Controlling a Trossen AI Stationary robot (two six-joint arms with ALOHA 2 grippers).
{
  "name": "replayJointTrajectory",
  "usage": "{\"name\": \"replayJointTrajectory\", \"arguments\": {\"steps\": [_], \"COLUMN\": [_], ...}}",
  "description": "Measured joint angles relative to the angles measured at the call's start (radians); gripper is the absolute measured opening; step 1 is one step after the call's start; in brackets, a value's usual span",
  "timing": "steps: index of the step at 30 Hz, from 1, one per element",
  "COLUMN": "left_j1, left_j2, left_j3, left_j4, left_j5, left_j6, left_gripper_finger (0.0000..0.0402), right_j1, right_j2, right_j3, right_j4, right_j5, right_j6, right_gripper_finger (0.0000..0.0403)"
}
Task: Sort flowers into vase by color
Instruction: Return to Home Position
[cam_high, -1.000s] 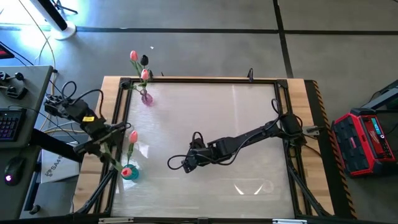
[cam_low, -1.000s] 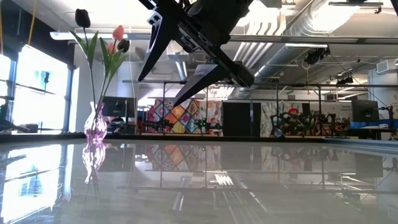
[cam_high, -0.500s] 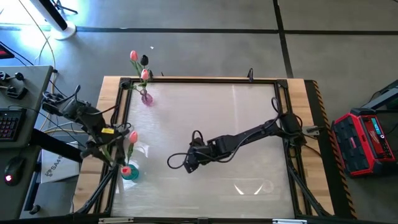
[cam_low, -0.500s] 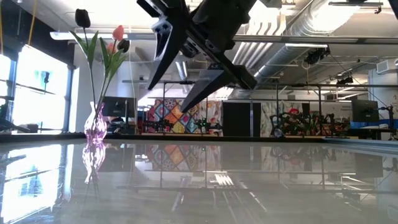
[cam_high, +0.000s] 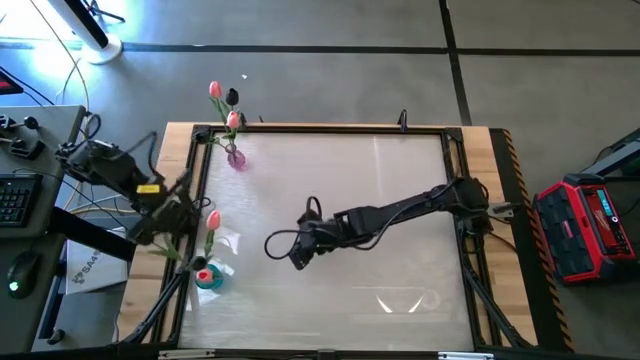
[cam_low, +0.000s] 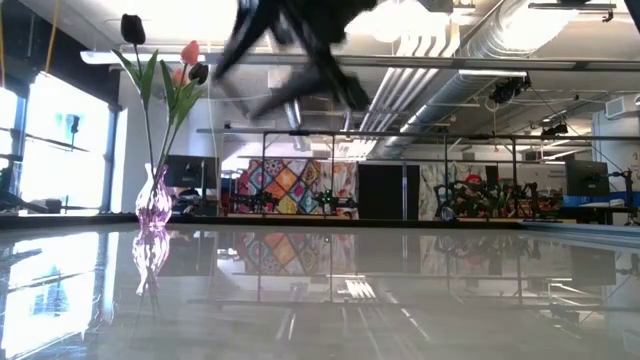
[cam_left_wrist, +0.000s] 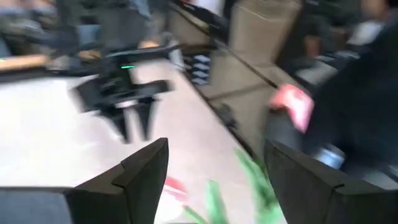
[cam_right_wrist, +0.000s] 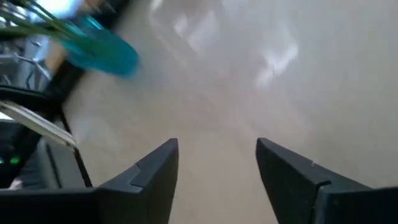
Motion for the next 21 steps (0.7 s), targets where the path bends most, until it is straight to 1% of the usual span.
{"name": "replayJointTrajectory", "arguments": {"steps": [3,5,9,13,17,19,21], "left_j1": [0.000,0.000,0.000,0.000,0.000,0.000,0.000], "left_j2": [-0.006,-0.011,-0.019,-0.022,-0.029,-0.027,-0.027], "left_j3": [0.029,0.042,0.071,0.089,0.090,0.090,0.090], "left_j4": [0.002,0.000,0.003,0.017,0.027,0.022,0.022], "left_j5": [-0.134,-0.203,-0.297,-0.375,-0.372,-0.398,-0.432], "left_j6": [-0.020,-0.039,-0.070,-0.114,-0.086,-0.096,-0.097], "left_gripper_finger": [0.0228,0.0205,0.0149,0.0090,0.0049,0.0035,0.0021], "right_j1": [-0.002,-0.006,-0.015,-0.022,-0.032,-0.041,-0.051], "right_j2": [-0.033,-0.055,-0.095,-0.119,-0.128,-0.128,-0.128], "right_j3": [0.057,0.095,0.175,0.269,0.350,0.381,0.392], "right_j4": [-0.006,-0.024,-0.050,-0.107,-0.238,-0.320,-0.363], "right_j5": [0.076,0.106,0.112,0.133,0.178,0.179,0.180], "right_j6": [-0.118,-0.209,-0.379,-0.500,-0.528,-0.516,-0.468], "right_gripper_finger": [0.0177,0.0155,0.0111,0.0067,0.0027,0.0010,0.0003]}}
